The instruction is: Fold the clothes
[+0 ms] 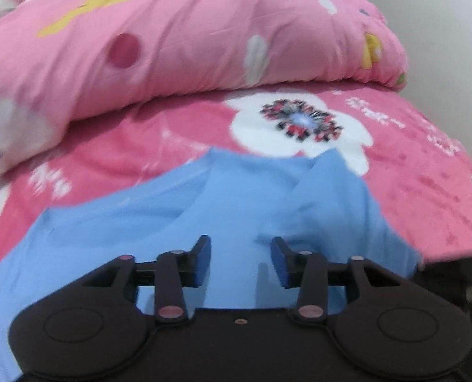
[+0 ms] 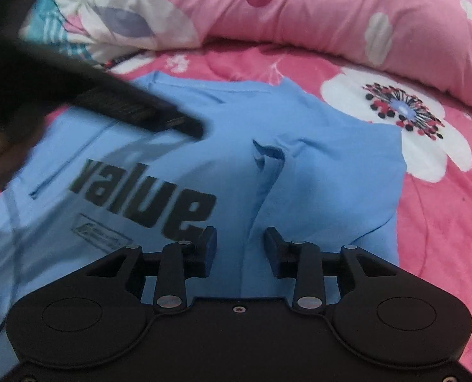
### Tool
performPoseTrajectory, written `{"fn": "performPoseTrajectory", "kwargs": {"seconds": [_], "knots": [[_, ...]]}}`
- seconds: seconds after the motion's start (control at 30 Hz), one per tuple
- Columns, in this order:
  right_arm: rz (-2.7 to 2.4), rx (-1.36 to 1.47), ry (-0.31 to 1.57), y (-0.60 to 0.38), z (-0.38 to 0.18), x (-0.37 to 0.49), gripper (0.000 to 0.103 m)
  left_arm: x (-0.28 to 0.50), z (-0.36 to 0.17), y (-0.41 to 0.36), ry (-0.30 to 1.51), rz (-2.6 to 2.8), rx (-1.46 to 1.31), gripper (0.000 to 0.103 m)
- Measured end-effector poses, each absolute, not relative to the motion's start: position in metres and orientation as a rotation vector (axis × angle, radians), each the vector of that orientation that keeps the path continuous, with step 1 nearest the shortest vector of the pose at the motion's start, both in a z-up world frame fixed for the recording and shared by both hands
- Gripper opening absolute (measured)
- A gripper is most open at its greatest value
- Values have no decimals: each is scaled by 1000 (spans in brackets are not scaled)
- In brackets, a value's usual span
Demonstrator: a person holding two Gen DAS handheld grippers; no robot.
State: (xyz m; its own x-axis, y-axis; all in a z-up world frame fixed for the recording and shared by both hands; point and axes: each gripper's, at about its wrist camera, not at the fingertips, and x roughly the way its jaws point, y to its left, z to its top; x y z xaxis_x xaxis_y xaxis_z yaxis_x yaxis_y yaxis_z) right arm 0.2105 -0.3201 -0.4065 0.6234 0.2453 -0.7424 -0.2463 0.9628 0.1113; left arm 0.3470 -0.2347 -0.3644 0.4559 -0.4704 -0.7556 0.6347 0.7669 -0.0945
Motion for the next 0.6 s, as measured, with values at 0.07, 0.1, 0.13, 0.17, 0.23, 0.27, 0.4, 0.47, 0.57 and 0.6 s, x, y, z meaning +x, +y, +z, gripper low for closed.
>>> {"fn": "performPoseTrajectory", "kwargs": {"seconds": [0.07, 0.1, 0.13, 0.17, 0.23, 0.27, 0.4, 0.47, 0.57, 0.6], "knots": [[302, 73, 843, -327, -402, 199, 39, 357, -366, -251, 872, -730, 199, 42], [303, 98, 842, -330, -402, 197, 39, 365, -368, -264, 884, -763, 193, 42], [285, 155, 843, -336, -401, 191, 39, 371, -371, -276, 893, -788, 194, 42], [263, 221, 843, -344, -400, 185, 39, 375, -373, -283, 900, -802, 197, 42], [206, 344, 846, -361, -401, 177, 39, 385, -378, -297, 921, -837, 205, 44], [159, 433, 846, -373, -403, 170, 39, 393, -383, -307, 938, -867, 216, 44], [11, 665, 825, -408, -412, 152, 39, 413, -393, -335, 968, -965, 277, 46], [-33, 740, 803, -419, -417, 146, 39, 420, -395, -341, 984, -983, 283, 49], [-65, 835, 778, -427, -425, 141, 39, 430, -398, -352, 1020, -1005, 295, 50], [-71, 859, 771, -428, -427, 141, 39, 433, -399, -355, 1030, -1008, 299, 50]]}}
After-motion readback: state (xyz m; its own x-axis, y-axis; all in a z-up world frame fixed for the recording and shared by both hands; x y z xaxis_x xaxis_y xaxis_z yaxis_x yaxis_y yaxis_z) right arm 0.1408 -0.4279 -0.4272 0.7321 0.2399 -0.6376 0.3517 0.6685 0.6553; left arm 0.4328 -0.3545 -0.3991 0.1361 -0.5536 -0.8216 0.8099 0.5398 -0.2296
